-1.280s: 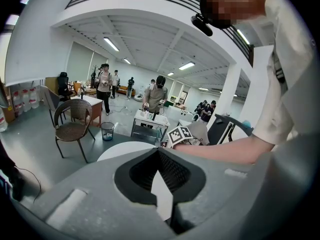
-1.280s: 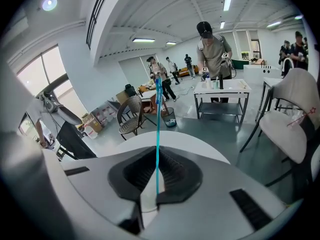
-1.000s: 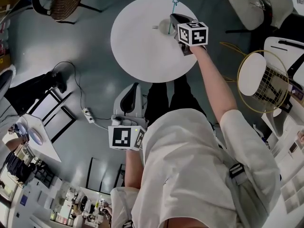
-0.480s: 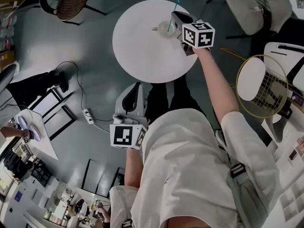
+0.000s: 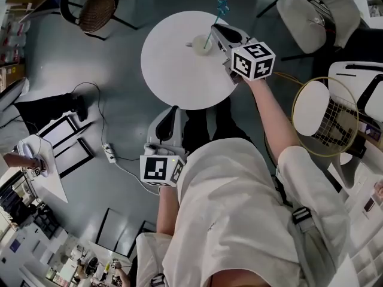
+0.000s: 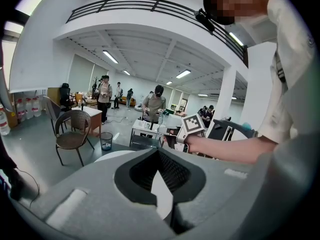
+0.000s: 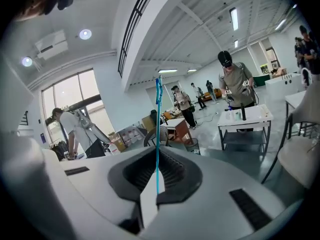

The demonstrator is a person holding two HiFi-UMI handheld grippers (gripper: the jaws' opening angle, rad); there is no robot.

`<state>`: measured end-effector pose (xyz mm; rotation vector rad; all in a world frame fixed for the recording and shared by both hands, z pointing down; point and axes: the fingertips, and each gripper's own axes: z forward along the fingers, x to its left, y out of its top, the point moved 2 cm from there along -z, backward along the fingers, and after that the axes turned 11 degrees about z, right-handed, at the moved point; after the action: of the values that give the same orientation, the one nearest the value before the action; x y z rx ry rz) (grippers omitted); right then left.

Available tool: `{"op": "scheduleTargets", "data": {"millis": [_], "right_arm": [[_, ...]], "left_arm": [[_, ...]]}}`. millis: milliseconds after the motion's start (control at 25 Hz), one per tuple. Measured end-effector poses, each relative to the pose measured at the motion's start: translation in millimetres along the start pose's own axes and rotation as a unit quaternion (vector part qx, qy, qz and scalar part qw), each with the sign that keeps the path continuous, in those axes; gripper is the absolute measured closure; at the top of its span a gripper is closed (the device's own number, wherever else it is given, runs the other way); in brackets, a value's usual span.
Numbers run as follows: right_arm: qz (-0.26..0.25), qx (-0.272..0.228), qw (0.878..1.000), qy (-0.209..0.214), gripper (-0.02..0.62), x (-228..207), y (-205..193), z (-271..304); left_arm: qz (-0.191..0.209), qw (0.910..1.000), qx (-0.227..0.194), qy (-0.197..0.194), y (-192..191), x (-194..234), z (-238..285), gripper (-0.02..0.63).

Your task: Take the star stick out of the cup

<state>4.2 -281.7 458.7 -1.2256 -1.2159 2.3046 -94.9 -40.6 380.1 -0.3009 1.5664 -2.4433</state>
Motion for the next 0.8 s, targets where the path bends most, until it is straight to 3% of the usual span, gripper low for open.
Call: {"op": "scheduleTargets", "data": {"millis": [360,800], "right_arm": [[-0.037,-0.002,0.995,0.094,0.575,52.6,4.2,-64.4],[-0.073,-0.007,0.984,0.162,0.575,103.4,10.3,-137.3]], "left_arm": [[0.006,0.9997,-0.02,0.016,10.1,-29.8,-0.5,0.598],[-0.008,0.9987,-0.044,0.024,8.0,-48.5,-0.6,0.598]]}}
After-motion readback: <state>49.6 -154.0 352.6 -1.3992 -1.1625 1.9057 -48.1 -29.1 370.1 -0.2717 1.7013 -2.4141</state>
